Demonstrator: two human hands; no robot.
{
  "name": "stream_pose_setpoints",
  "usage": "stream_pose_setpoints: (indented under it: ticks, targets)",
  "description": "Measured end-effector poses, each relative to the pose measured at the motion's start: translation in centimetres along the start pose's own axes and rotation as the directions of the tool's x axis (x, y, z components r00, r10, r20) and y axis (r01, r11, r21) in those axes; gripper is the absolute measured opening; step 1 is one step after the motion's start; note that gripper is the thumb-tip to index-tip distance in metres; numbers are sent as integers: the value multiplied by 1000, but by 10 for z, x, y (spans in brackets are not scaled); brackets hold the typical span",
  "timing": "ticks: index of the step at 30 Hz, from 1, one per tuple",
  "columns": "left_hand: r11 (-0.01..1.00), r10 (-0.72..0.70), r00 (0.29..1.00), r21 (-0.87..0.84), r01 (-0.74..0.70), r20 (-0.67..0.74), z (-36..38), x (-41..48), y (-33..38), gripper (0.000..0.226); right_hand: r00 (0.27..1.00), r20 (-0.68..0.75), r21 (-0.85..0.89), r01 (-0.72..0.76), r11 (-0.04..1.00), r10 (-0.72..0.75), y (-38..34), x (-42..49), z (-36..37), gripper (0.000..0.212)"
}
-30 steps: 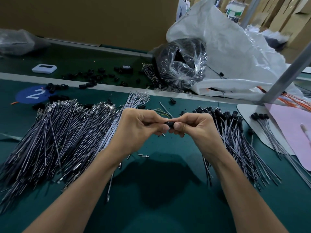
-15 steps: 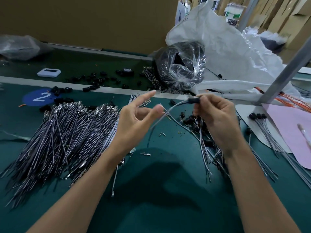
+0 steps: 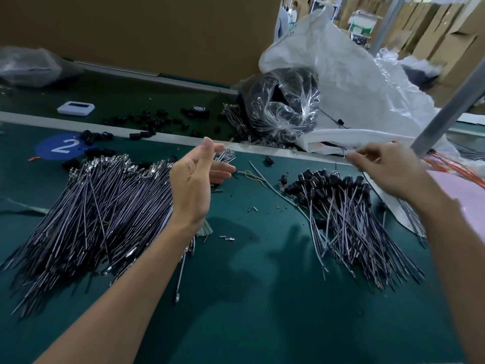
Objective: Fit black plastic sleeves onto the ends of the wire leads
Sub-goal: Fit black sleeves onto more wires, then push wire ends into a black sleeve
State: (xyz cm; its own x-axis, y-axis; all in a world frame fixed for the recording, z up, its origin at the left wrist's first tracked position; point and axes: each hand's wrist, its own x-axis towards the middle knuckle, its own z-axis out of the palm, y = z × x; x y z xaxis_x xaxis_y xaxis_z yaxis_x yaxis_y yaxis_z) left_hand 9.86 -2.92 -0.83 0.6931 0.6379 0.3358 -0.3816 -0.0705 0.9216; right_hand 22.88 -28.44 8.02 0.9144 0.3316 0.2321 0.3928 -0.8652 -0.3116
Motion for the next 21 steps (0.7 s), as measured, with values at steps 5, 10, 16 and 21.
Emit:
stream_pose_setpoints:
  ticks: [5, 10, 16, 21]
  targets:
    - [1000, -31, 993, -1, 31, -110, -2, 4, -2, 41, 981, -94, 221, 188, 957, -171, -56, -19, 41, 25]
    - [998, -50, 979, -46, 41, -200, -4, 6, -1, 45, 925, 147, 310, 293, 904, -350, -126, -36, 97, 42]
    - [994, -52, 953, -108, 20, -300, -16, 14, 3, 52, 862, 232, 290, 381, 878, -451, -161, -49, 134, 53]
    - [983, -109, 916, -180, 42, -385, -28, 21, 4, 57, 816, 129, 237, 526, 817, -563, -161, -53, 149, 25]
